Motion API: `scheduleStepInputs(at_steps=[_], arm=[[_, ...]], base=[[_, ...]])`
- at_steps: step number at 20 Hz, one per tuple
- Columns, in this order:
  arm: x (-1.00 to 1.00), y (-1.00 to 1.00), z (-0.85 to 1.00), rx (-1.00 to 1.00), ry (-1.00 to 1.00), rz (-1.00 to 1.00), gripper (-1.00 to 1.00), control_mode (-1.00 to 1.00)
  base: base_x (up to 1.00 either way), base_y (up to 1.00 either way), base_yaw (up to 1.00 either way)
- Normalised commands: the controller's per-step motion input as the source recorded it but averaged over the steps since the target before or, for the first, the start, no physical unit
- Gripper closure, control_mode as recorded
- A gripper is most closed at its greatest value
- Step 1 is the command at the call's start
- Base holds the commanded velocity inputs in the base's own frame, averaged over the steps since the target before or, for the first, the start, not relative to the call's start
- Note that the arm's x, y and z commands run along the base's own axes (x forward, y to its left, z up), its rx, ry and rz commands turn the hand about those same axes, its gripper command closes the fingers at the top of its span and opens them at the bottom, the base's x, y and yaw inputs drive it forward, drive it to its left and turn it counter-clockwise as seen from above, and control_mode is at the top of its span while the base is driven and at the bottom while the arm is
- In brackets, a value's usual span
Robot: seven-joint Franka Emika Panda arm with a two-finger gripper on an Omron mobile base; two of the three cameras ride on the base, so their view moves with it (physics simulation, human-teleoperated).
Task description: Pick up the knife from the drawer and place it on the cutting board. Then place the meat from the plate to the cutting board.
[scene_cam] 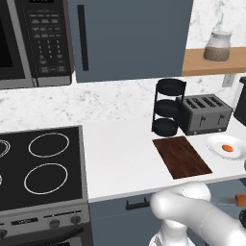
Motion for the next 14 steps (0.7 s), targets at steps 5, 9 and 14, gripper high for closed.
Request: scheduleStepInputs(at_steps=[5,9,14], arm=[[-0.45,0.00,0.85,-0.01,-0.07,0.16,1.00,-1.00],[0.02,0.00,1.00,0.15,-0.15,0.01,1.00,-1.00],[0.28,0.00,0.93,0.13,-0.16,-0.18,1.00,-1.00]], base=[[0.00,0.00,0.00],[0.00,0.00,0.00],[0.00,0.00,0.00]])
